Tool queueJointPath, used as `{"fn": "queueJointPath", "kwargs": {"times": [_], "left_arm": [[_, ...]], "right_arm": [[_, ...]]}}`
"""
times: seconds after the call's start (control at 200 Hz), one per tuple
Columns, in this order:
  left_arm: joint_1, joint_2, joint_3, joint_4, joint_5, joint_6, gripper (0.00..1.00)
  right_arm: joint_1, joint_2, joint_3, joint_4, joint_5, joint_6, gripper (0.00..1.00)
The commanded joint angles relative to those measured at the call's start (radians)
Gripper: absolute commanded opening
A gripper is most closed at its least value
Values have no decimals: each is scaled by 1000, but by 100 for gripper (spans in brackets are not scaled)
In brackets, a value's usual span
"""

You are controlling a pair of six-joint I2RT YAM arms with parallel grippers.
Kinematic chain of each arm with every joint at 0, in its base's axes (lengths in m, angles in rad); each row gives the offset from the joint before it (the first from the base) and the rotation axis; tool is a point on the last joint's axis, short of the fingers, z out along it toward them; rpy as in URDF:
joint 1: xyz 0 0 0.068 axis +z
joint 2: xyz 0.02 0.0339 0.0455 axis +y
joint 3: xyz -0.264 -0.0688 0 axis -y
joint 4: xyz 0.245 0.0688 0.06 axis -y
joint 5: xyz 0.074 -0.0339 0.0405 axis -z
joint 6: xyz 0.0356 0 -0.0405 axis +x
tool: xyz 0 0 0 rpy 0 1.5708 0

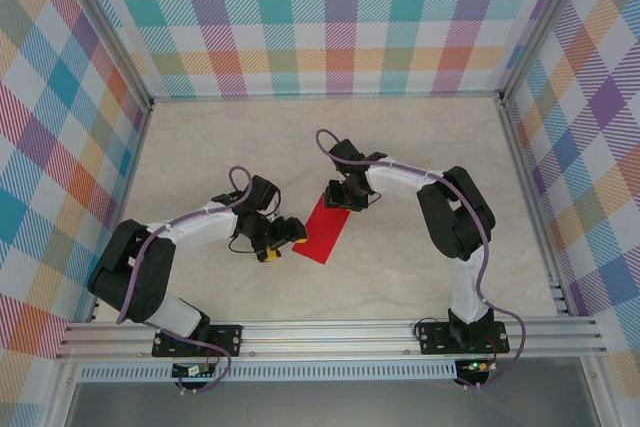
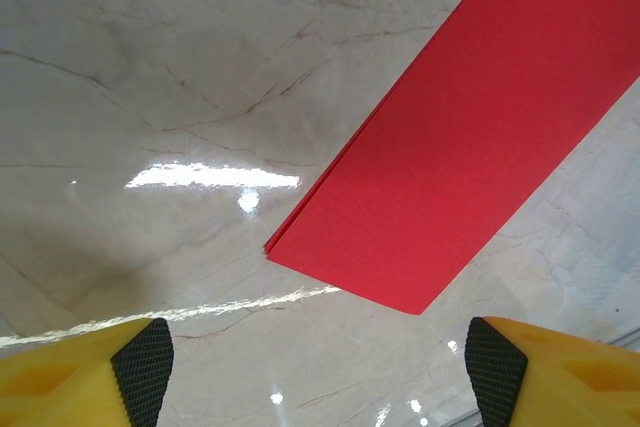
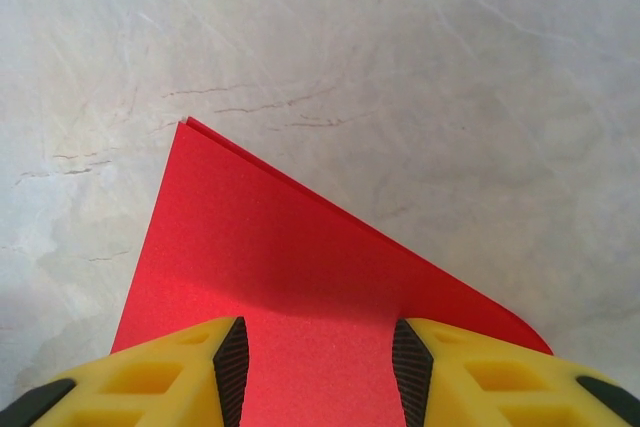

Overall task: Fold a paper plane with a square sheet of paper (pick it up from the middle)
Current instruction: Fold the triangle a second time at the center of the table.

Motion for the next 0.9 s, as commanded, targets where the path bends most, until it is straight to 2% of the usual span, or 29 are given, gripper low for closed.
{"fn": "queueJointPath", "kwargs": {"times": [0.0,0.155,0.415,0.895], "left_arm": [[-10,23,39,5,62,26,79],[-13,42,52,21,71,21,79],[-14,86,76,22,66,16,79],[-33,106,95,67,109,1,73]], "right_arm": [[7,66,-2,17,-12,-24,45],[4,60,-51,53,-4,26,44],[-47,35,-159,158,-91,80,43],[-52,33,-172,145,-81,72,42]]}}
